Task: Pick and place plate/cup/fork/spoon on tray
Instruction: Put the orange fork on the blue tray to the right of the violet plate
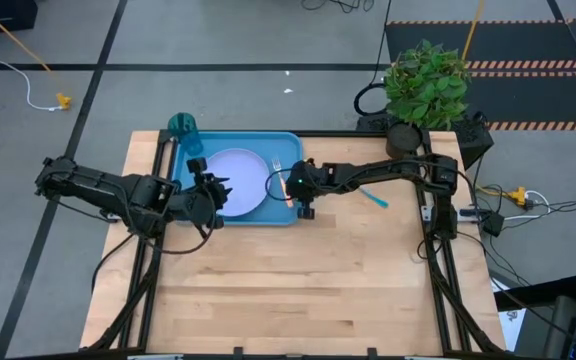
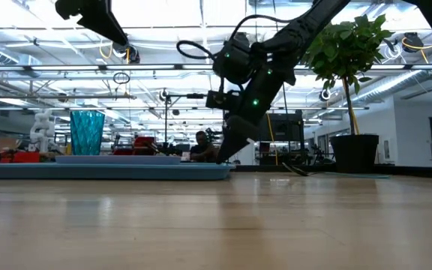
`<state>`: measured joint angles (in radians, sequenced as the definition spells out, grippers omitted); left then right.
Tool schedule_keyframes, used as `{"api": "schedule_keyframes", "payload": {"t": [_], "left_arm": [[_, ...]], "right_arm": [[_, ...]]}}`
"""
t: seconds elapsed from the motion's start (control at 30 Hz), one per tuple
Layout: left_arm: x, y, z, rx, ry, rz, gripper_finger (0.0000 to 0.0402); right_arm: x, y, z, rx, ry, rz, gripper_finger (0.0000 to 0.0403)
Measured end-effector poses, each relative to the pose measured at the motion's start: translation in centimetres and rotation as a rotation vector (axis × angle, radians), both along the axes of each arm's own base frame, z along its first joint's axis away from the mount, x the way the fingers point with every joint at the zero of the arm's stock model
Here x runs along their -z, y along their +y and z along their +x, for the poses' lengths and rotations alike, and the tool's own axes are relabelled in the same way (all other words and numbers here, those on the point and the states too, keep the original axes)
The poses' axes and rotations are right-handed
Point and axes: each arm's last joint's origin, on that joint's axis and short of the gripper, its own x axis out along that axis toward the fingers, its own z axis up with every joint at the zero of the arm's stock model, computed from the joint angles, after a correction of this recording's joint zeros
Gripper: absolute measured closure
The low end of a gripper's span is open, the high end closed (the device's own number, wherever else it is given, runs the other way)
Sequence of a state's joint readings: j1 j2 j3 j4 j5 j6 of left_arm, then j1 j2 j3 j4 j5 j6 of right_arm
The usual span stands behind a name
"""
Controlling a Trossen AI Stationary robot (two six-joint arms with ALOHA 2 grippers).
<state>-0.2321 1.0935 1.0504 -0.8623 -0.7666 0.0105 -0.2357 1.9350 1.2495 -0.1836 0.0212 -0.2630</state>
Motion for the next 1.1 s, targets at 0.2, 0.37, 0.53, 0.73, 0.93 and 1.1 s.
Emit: {"api": "schedule_keyframes", "payload": {"t": [0.2,0.37,0.53,0.73,0.93,1.1], "left_arm": [[0.0,0.5,0.1,-0.038,-0.012,-0.012,0.0275],[-0.1,0.9,0.2,-0.063,-0.033,-0.021,0.0275],[-0.3,1.2,0.5,-0.076,-0.065,-0.025,0.0275],[-0.4,1.6,0.7,-0.087,-0.079,-0.020,0.0275],[-0.5,1.9,0.7,-0.095,-0.078,-0.016,0.0275],[-0.5,1.9,0.7,-0.095,-0.078,-0.018,0.0275]], "right_arm": [[-0.1,0.0,0.1,-0.013,-0.012,-0.012,0.0402],[0.7,0.2,0.4,0.007,-0.007,0.006,0.0402],[1.8,0.5,0.8,-0.008,-0.003,0.006,0.0403],[2.4,0.3,1.1,-0.002,-0.012,0.002,0.0403],[2.0,0.3,1.5,0.008,-0.076,-0.001,0.0403],[1.8,0.2,1.7,0.023,-0.109,0.006,0.0403]]}}
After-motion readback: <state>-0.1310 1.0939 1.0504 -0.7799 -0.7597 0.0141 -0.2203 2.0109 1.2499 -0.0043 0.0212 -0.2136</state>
